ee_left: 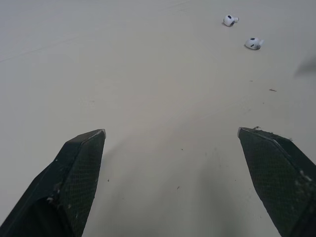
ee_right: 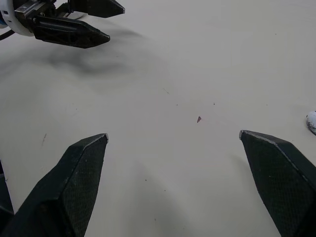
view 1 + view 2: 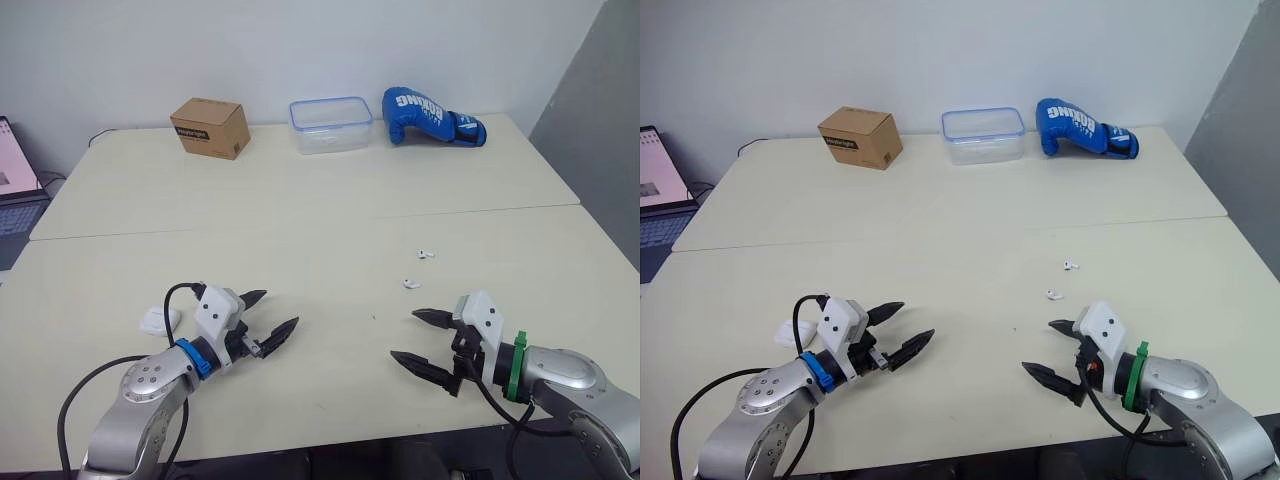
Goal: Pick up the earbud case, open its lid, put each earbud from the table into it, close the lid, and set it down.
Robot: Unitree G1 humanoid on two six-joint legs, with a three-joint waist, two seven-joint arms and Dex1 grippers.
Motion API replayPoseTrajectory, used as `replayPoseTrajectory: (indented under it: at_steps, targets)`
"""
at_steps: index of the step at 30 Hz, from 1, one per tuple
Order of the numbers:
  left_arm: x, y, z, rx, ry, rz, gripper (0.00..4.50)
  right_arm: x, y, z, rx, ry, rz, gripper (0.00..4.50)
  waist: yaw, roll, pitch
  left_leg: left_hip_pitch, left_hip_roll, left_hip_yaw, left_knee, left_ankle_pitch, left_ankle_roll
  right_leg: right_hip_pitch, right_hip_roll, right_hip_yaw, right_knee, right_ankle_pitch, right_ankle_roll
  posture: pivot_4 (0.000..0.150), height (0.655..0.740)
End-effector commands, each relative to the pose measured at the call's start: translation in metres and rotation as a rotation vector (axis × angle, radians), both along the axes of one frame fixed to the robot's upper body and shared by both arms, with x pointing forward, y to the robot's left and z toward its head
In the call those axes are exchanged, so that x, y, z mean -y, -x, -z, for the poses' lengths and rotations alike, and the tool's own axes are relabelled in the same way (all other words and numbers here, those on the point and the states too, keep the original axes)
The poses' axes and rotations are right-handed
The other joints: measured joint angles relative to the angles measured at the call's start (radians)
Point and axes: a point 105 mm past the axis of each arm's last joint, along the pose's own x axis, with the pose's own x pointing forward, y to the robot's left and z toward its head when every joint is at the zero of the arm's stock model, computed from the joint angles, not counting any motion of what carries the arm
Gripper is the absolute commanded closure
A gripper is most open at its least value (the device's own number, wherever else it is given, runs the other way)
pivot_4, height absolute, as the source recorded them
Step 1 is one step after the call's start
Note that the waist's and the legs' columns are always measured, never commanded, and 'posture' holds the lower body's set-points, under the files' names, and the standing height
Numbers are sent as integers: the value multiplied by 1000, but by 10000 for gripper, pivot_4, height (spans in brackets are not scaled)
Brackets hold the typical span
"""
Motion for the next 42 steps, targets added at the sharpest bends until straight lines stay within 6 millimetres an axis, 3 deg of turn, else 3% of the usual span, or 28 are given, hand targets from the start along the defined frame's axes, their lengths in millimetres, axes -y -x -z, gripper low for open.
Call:
replayPoseTrajectory:
  at_steps: [1, 13, 18, 23, 29, 33, 36, 42]
  targets:
    - [-1, 3, -10, 51, -1, 4, 159, -2, 2, -7, 36, 3, -22, 289, 0, 0, 0, 0, 0, 0, 0, 0, 0, 0, 0, 0, 0, 0, 0, 1500, 7400]
    - [-4, 4, -7, 35, 12, -9, 159, -4, 2, -8, 32, 5, -32, 289, 0, 0, 0, 0, 0, 0, 0, 0, 0, 0, 0, 0, 0, 0, 0, 1500, 7400]
    - [-15, -2, -22, 77, 42, -44, 159, -7, 1, -11, 27, -2, -59, 289, 0, 0, 0, 0, 0, 0, 0, 0, 0, 0, 0, 0, 0, 0, 0, 1500, 7400]
    - [-44, 10, -50, 107, 77, -56, 159, -13, -3, -24, 5, -39, -151, 289, -3, 0, 0, 0, 0, 0, 0, 0, 0, 0, 0, 0, 0, 0, 0, 1500, 7400]
    - [-97, 35, -59, 49, 9, -189, 159, -29, -3, -55, 42, -20, -372, 289, -6, 0, 0, 0, 1, 1, -1, 0, 0, 0, 0, 0, -1, 0, 0, 1500, 7400]
    - [-116, 56, -50, -31, -28, -225, 159, -36, -9, -76, 56, -30, -455, 289, -3, 0, 1, 0, 1, 0, -1, 0, 0, 0, 0, -1, -1, 0, 0, 1500, 7400]
    - [-133, 59, -46, -36, -58, -280, 159, -35, -13, -85, 58, -19, -493, 289, 4, -1, 1, 0, 0, 0, -1, 0, 0, 0, 0, -1, -1, 0, 0, 1500, 7400]
    - [-167, 58, -38, -25, -89, -382, 159, -21, -7, -78, 11, 45, -561, 289, 3, -1, 1, 0, 1, 0, -1, 0, 0, 0, 0, -2, -1, 0, 0, 1500, 7400]
